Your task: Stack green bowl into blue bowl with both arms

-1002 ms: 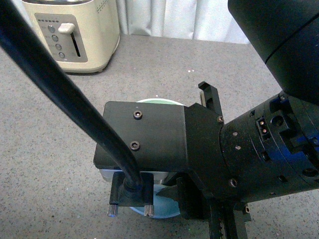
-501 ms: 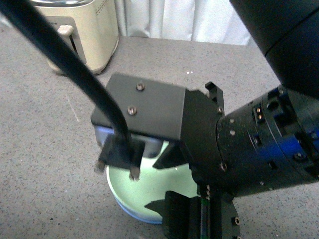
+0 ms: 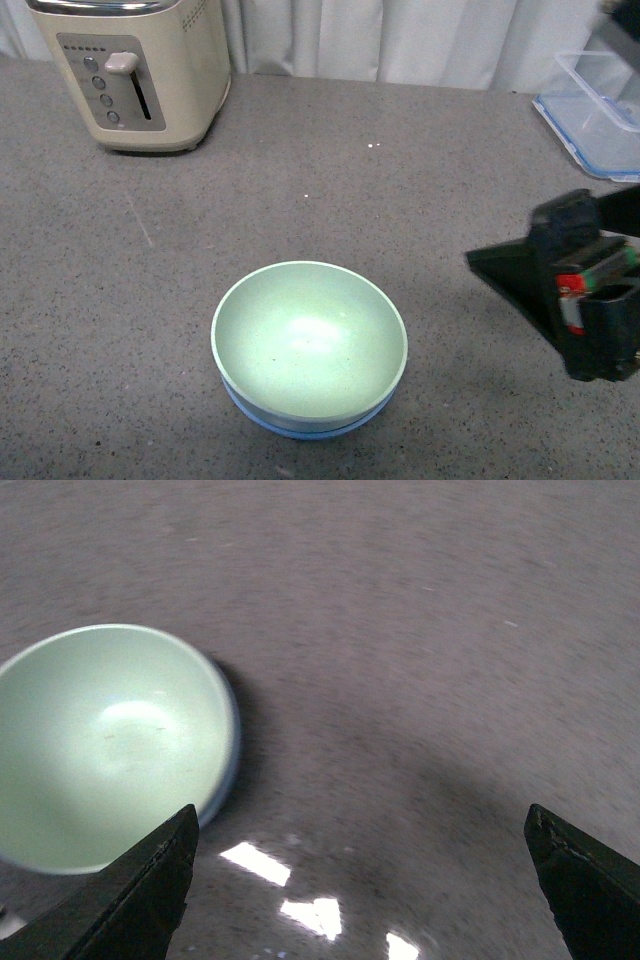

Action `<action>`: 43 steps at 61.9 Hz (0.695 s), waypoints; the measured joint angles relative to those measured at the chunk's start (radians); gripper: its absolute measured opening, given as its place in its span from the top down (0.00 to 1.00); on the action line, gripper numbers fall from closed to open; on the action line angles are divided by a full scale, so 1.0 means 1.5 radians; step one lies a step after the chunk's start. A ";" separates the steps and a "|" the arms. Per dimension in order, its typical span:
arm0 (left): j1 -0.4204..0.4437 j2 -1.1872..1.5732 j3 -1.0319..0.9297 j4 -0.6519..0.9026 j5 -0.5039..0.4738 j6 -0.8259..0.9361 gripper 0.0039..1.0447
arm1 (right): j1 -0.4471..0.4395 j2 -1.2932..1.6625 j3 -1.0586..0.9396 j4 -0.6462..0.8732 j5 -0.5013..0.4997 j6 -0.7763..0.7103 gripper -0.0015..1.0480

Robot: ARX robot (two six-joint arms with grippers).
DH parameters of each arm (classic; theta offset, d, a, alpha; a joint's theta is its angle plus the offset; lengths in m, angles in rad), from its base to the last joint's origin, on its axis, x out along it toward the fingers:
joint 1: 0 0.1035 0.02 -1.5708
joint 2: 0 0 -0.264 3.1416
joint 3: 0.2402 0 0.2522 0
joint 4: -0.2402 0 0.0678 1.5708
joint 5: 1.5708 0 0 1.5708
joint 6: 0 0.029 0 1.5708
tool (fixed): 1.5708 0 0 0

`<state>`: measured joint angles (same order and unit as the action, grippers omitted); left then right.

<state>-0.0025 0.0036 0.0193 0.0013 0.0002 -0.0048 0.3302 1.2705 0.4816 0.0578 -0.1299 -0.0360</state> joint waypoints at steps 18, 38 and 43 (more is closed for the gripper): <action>0.000 0.000 0.000 0.000 0.000 0.000 0.06 | -0.083 -0.144 -0.120 -0.049 0.137 0.153 0.09; 0.000 0.001 0.000 -0.001 -0.001 0.001 0.06 | -0.103 -0.093 -0.317 0.630 0.201 0.045 0.44; 0.000 -0.001 0.000 -0.001 0.000 0.000 0.06 | -0.119 -0.164 -0.313 0.634 0.186 0.035 0.57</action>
<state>-0.0025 0.0021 0.0193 0.0002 0.0002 -0.0044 0.1524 1.0241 0.0128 1.0092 0.1490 0.0162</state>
